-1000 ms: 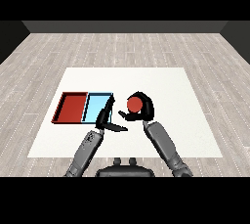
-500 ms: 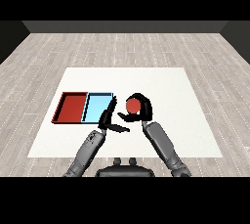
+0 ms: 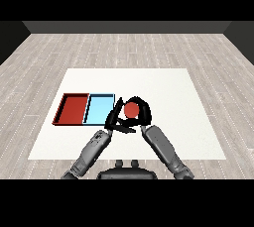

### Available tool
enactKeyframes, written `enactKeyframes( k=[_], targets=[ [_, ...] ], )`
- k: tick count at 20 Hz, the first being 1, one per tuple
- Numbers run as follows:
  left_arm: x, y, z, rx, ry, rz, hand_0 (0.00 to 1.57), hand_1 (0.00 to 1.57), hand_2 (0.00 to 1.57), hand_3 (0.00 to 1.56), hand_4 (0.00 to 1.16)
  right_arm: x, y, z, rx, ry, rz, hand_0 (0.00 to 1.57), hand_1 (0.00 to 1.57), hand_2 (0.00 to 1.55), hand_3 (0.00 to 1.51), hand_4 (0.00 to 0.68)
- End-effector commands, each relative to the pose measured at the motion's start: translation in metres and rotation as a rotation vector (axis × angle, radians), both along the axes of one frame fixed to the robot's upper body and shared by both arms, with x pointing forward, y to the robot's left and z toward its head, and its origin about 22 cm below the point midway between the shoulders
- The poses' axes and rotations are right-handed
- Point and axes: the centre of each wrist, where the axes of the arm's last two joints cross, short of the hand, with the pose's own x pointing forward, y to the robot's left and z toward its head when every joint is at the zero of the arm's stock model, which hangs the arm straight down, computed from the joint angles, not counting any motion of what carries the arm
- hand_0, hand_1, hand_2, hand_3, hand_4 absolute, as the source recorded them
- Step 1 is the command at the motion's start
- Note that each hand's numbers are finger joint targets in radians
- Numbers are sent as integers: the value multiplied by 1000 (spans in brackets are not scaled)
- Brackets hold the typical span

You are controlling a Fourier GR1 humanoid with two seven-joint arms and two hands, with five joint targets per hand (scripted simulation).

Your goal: Pick the red can and put it in the red box

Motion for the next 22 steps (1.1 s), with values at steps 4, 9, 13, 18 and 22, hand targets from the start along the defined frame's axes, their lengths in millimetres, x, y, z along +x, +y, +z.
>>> enactKeyframes(
  k=[4, 9, 13, 18, 22],
  targets=[
    [-12, -19, -3, 7, 2, -36, 0, 0, 0, 0, 0, 4, -6, 5, 41, -3, 44, 1515, 1515, 1457, 1416, 660],
    [-16, -32, -6, -6, 23, -62, 0, 0, 0, 0, 0, -7, 20, 5, 62, 10, 49, 1526, 1526, 1463, 1422, 659],
    [1, -13, 4, -32, 29, -65, 0, 0, 0, 0, 0, -3, 15, 3, 40, -9, 33, 1521, 1521, 1456, 1403, 648],
    [-9, -16, -6, -2, 34, 129, 0, 0, 0, 0, 821, -20, 22, -2, 16, 4, 27, 1534, 1534, 1468, 1405, 649],
    [14, -17, 0, -43, 76, 157, 1571, 1571, 1569, 1491, 1126, -15, 17, -1, 33, 5, 61, 1509, 1509, 1454, 1394, 649]
  ],
)
